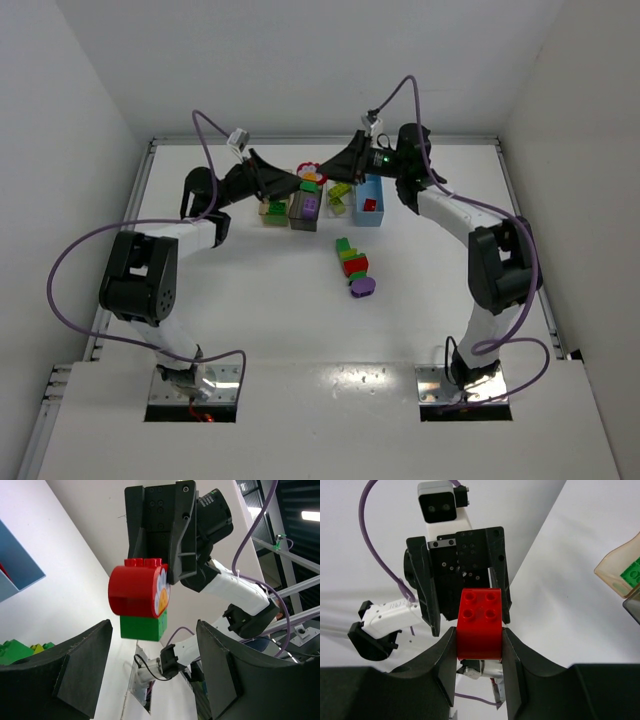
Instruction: Sort the legos into containers by color
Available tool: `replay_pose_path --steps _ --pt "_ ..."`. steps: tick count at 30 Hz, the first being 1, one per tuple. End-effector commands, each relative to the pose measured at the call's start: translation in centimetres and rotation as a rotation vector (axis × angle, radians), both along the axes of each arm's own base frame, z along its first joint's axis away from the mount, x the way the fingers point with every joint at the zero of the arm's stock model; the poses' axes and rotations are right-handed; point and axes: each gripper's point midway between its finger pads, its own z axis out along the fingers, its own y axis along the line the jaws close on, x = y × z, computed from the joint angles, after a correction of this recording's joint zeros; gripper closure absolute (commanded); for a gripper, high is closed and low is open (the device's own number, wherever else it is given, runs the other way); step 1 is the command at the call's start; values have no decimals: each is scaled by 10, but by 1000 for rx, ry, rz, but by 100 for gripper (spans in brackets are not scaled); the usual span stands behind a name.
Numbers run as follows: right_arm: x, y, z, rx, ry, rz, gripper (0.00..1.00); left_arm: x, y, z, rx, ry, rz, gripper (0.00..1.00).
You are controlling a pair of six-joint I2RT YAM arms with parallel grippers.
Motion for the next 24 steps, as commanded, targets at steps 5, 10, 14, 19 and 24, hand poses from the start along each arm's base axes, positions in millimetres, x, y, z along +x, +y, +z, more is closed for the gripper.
replay_pose_path --steps 5,10,14,19,24 --pt "-14 12 55 60 -172 51 100 -7 -3 18 0 -114 -22 29" --pt "-12 17 52 57 -162 60 100 -11 -6 19 -1 -114 -32 36" --pt "-10 17 57 62 -173 51 100 -12 -6 17 -1 -114 -32 46" --pt "-11 22 52 60 -164 60 100 -13 -6 18 -8 -107 -35 60" --pt "-6 18 51 56 -155 42 100 -18 -6 24 -7 -123 -44 85"
